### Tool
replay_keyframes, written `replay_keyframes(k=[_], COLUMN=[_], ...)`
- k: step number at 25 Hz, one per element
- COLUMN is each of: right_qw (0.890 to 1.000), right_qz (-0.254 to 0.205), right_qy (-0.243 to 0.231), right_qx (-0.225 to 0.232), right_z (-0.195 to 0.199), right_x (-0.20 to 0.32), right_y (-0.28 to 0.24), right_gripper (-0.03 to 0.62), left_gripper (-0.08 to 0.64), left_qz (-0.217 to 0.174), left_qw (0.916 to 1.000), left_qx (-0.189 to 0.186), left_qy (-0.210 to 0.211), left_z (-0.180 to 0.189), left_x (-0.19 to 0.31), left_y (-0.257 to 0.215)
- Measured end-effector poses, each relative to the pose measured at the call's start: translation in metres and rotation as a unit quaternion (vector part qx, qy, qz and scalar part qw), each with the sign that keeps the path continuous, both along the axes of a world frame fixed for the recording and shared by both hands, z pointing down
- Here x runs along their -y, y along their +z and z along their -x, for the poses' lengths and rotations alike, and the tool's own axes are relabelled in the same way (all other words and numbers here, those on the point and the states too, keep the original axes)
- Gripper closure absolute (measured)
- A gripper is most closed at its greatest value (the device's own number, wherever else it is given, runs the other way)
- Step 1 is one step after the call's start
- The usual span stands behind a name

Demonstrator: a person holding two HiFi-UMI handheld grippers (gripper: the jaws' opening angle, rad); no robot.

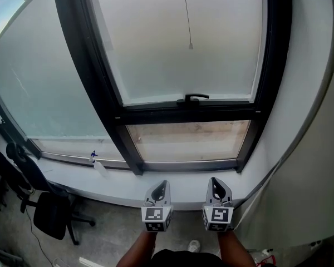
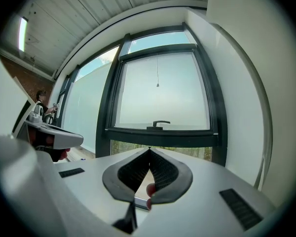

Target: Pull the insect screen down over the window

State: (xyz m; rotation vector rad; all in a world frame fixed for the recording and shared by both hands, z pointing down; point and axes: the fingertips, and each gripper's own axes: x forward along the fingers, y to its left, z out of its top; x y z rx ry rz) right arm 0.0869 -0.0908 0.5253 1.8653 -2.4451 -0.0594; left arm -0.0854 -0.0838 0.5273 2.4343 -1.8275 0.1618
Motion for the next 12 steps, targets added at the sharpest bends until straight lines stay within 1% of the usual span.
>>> replay_keyframes(k=[2,5,8,12], right_qw=[1.0,1.0,1.0,1.0], right_qz=[-0.002,-0.001,0.001,0.003], right_qy=[-0.005,-0.012,-0.018,-0.02], right_qx=[-0.001,0.001,0.007,0.004], right_z=[-0.001,-0.001,0.0,0.002], right_x=[0.01,0.023,0.034,0.054], right_y=[-0.001,-0.001,0.001,0.005], right_gripper=[0.589,0.589,0.589,0.589], left_gripper=[0.557,0.557,0.557,0.557], left_qz=[-0.001,0.004,0.011,0.005], left_qw=[1.0,0.9999,0.9997,0.9999], left_qx=[0.006,0.009,0.016,0.012], left_qy=[-0.008,-0.006,-0.013,-0.01], left_z=[0.0,-0.003,0.0,0.0], left_x=[0.009,0.02,0.031,0.052], left_y=[-0.001,0.006,0.011,0.012])
